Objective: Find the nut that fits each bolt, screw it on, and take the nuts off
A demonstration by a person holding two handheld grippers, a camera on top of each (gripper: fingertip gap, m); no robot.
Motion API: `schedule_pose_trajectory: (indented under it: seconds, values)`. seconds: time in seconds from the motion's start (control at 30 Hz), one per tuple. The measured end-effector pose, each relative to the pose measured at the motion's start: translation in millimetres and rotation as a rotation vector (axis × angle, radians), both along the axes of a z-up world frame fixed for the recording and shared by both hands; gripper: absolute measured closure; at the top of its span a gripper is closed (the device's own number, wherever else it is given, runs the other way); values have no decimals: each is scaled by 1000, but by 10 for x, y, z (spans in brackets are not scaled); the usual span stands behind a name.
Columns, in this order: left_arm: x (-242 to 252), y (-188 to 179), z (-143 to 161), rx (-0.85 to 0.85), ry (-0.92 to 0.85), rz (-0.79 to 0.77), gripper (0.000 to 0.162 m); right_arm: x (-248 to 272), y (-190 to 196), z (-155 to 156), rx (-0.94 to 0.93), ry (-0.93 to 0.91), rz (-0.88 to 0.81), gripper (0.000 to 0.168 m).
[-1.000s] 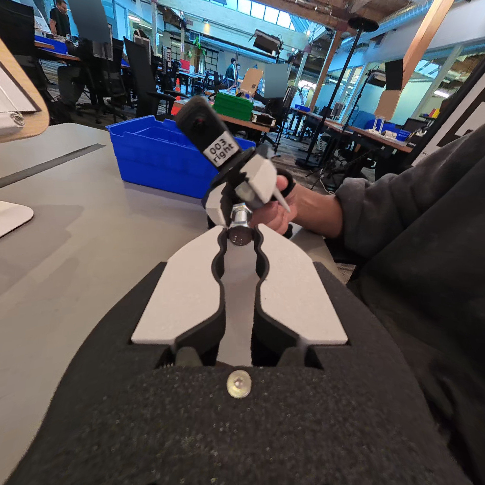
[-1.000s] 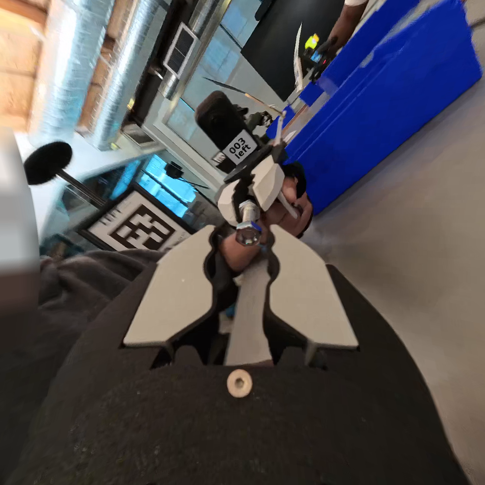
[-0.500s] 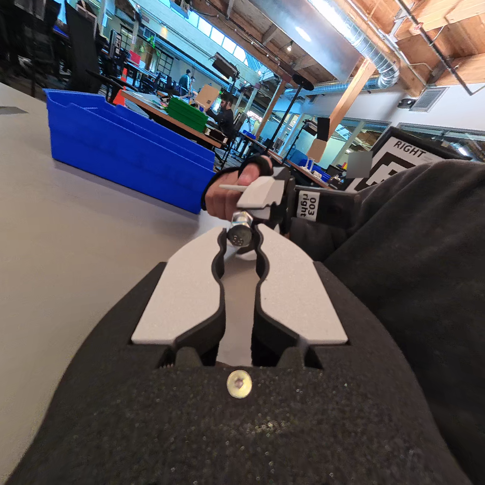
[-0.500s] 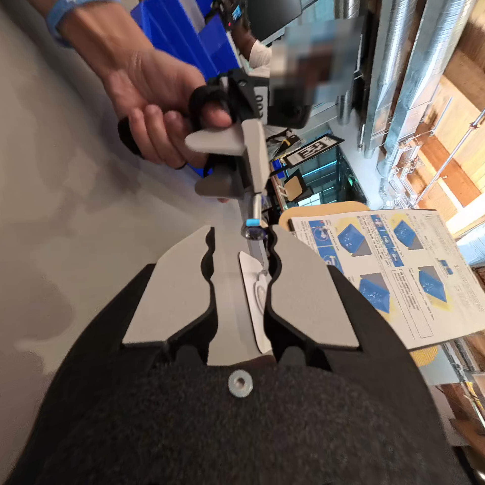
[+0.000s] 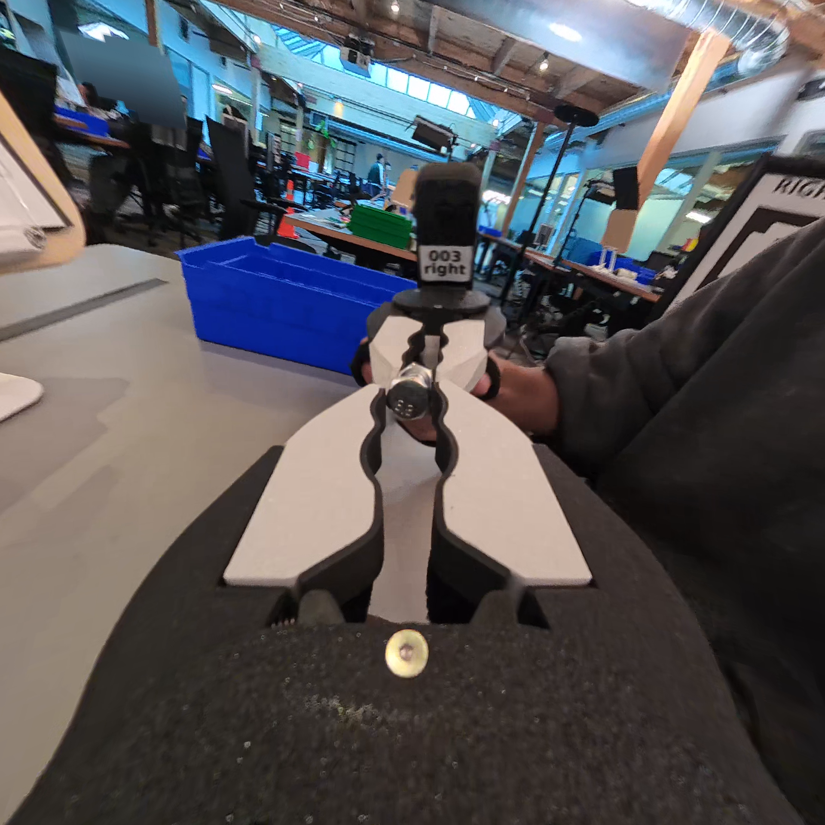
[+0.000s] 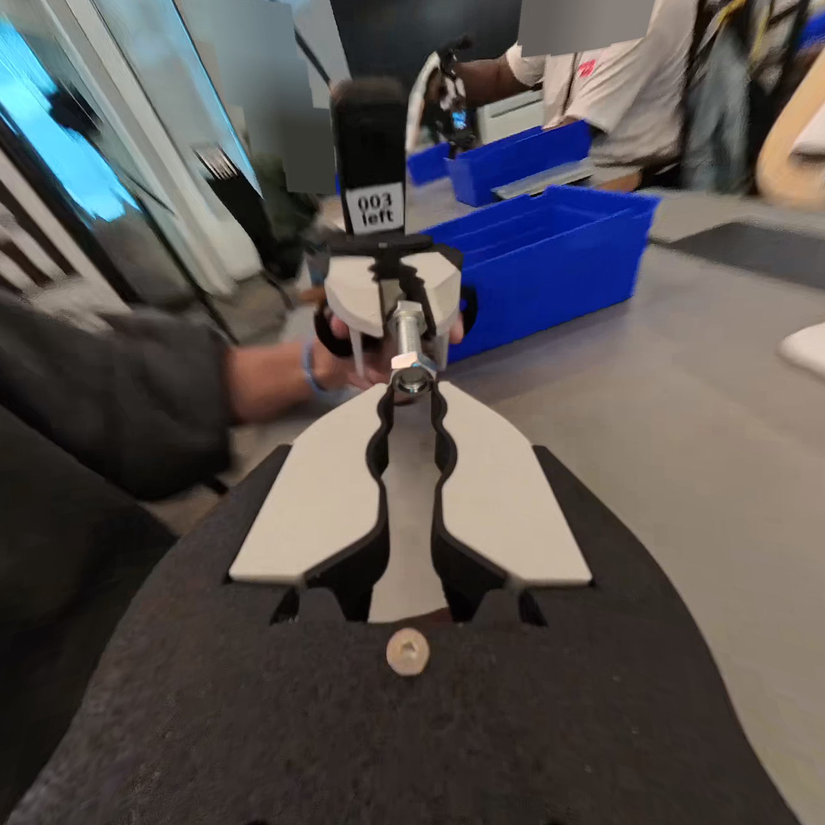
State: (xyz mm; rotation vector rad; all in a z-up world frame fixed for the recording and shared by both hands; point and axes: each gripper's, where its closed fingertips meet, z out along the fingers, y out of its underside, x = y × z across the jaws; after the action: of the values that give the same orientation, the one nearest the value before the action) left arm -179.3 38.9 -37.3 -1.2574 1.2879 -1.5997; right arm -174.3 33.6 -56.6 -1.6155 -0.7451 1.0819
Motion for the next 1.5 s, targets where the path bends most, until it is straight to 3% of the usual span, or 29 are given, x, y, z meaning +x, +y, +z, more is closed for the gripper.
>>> schedule_pose_trajectory:
  seconds: [0.13,0.2,0.27,0.33,0.4,0.47,0.53,0.67,0.8,0.87,1.0,1.33,1.47,1.5]
  values:
    - [58,-9,-106,147,64,73,143,75,19,160,-367,378,156,154]
    - [80,-4,-113,129,61,79,143,92,6,133,-423,412,198,153]
    - [51,28,-63,59,33,63,143,110,24,28,-369,309,154,147]
    - [5,80,10,-20,-5,48,143,158,72,-81,-196,94,56,130]
    - [-38,110,63,-100,-33,14,143,254,132,-121,135,-188,-92,119]
    - [-55,94,57,-167,-33,-43,143,331,121,-101,516,-469,-218,125]
    - [-36,73,2,-194,-13,-72,143,292,23,-94,773,-640,-248,129]
    - [37,-56,-162,-195,62,-137,143,226,-28,-55,906,-709,-274,125]
    - [82,-138,-227,-176,93,-158,143,186,-81,-112,946,-738,-230,137]
    - [87,-167,-239,-175,97,-172,143,187,-89,-114,953,-741,-226,150]
    - [79,-174,-204,-129,85,-150,143,168,-104,-86,763,-586,-163,151]
    - [68,5,-155,61,80,39,143,97,-6,-16,-476,282,147,151]
    - [76,10,-172,41,91,36,143,96,-17,-100,-442,219,142,148]
    - [68,21,-147,20,77,34,143,102,0,-118,-393,172,114,134]
